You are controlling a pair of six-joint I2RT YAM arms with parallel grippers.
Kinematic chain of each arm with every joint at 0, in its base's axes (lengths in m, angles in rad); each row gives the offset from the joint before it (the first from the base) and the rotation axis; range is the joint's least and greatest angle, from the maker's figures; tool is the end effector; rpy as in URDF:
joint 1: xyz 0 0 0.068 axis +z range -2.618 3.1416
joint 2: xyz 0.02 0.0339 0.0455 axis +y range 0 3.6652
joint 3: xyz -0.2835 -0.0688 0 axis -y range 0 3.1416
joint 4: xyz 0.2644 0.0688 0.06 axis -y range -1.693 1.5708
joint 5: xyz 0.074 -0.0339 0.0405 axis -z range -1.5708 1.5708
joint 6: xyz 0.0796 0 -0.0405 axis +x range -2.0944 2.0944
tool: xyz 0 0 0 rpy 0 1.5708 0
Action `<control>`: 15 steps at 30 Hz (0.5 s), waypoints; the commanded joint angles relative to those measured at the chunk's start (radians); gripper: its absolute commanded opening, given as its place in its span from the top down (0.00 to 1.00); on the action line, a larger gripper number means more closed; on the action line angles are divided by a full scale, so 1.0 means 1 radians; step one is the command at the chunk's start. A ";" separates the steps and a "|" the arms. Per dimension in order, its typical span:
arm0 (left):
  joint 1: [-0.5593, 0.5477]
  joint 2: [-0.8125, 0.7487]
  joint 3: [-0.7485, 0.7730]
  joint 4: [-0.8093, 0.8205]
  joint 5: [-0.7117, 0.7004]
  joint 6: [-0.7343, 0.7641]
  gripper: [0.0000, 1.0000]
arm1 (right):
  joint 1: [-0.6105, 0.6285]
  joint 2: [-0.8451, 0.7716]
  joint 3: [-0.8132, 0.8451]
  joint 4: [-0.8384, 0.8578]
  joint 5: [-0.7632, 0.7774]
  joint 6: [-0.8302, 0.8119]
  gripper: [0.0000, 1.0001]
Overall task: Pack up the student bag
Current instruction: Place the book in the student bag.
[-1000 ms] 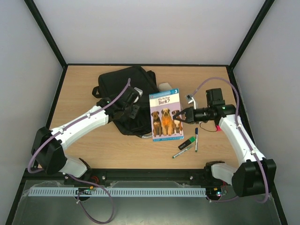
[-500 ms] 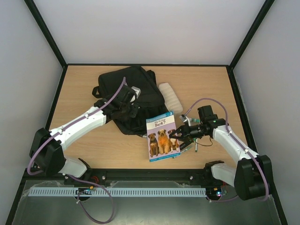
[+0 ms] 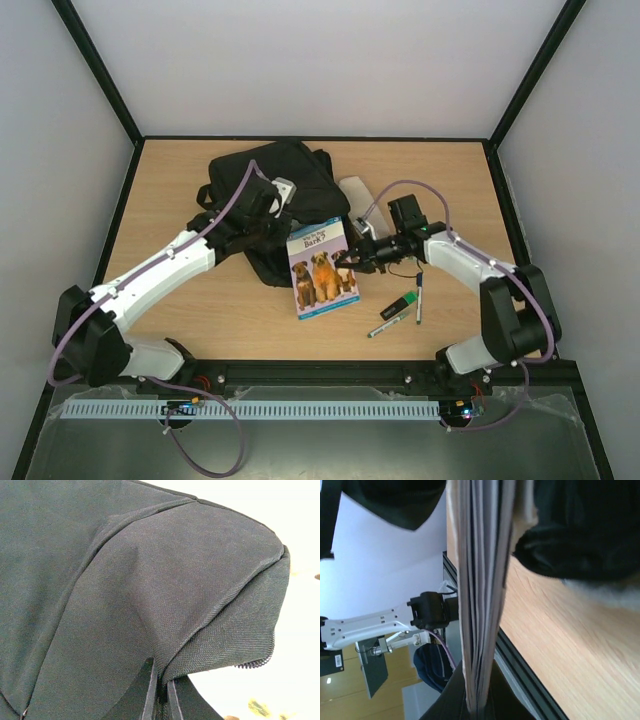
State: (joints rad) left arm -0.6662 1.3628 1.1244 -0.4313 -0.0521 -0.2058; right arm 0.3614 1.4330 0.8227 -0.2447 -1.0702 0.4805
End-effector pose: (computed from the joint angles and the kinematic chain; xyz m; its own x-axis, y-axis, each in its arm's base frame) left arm 0.2800 -0.2148 0.2915 -0.5973 0.2099 -0.7741 0.4730 0.8716 -0.1286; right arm 0.2613 0.1734 0.2073 -0.9533 -0.1232 -0.2759 -0.3018 0.3409 0.8903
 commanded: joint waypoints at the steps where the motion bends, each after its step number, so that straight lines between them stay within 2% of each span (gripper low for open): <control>1: -0.001 -0.071 0.031 0.075 0.032 0.014 0.98 | 0.040 0.131 0.109 0.078 -0.057 0.030 0.99; 10: -0.001 -0.101 0.033 0.066 0.023 0.023 0.98 | 0.111 0.288 0.278 0.047 -0.074 -0.022 0.99; 15: -0.001 -0.112 0.031 0.072 0.021 0.024 0.97 | 0.116 0.326 0.271 0.155 -0.044 0.072 0.99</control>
State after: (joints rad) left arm -0.6598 1.3060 1.1244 -0.4343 -0.0635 -0.1909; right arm 0.4660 1.7294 1.0565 -0.1848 -1.0977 0.5079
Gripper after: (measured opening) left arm 0.027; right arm 0.022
